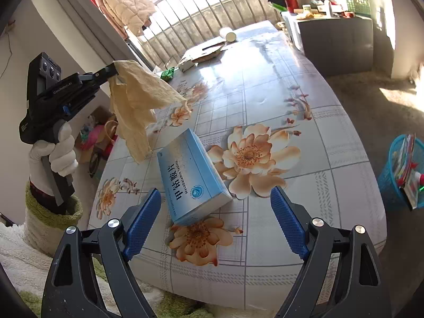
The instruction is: Collect trash
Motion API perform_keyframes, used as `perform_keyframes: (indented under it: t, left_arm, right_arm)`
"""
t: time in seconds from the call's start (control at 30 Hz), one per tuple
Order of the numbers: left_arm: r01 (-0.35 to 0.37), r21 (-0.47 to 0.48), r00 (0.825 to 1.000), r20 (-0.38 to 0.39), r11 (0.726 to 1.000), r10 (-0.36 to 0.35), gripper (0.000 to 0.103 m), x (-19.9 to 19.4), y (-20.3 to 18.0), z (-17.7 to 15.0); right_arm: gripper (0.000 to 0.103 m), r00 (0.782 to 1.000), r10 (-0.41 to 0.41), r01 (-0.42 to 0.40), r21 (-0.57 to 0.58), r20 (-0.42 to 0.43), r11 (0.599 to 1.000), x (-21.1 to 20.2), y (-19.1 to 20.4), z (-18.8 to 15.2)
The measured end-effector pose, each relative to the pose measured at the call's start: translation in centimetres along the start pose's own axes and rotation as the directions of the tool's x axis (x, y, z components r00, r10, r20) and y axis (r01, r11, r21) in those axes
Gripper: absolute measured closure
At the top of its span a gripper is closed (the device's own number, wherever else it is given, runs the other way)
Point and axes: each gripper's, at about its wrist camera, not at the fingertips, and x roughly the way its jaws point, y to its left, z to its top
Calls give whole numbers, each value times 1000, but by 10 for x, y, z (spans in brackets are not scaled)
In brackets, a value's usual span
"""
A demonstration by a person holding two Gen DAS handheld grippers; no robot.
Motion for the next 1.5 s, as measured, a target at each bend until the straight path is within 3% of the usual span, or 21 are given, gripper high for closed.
perform_keyframes:
  t: [0.07, 0.2, 0.47, 0.7, 0.87, 1.13, 1.2, 1.27, 1.37, 1.5]
  left_arm:
    - [27, -6, 999, 45, 1000, -27, 102, -17, 2, 2]
    - [25, -49, 999, 46, 998, -23, 102, -35, 15, -20]
    - [-129, -188, 990, -83, 974, 116, 102, -74, 50, -96]
    - [-205, -198, 977, -92, 958, 191, 102, -107, 57, -107]
    - [-276, -114, 958, -117, 954, 263, 102, -83, 53, -101]
    - [-308, -16, 925, -238, 951, 296, 102, -4, 52, -105]
    - [-318, -12, 911, -280, 948, 302, 97, 12, 56, -111]
    - [-313, -19, 903, -315, 950, 291, 81, 20, 58, -117]
    - [-296, -48, 913, -308, 954, 268, 53, 10, 55, -119]
    - [-291, -60, 928, -260, 955, 267, 38, -15, 49, -114]
  right_arm:
    - [22, 1000, 2, -2, -4, -4, 1000, 1, 1, 0]
    - [22, 1000, 4, -4, -3, -10, 1000, 3, 1, 2]
    - [22, 1000, 5, -5, -6, -15, 1000, 4, 3, 6]
    - [22, 999, 18, -19, -10, -30, 1000, 15, 8, 10]
    - [22, 1000, 16, -16, -17, -24, 1000, 15, 17, 10]
    - [22, 1000, -12, 12, 1, -1, 1000, 5, 17, 5]
    - [22, 1000, -15, 15, 10, 0, 1000, 4, 16, 3]
    - [22, 1000, -19, 19, 16, -2, 1000, 4, 14, 3]
    - [22, 1000, -17, 17, 15, -11, 1000, 8, 14, 4]
    - [18, 999, 8, -8, -9, -37, 1000, 21, 21, 9]
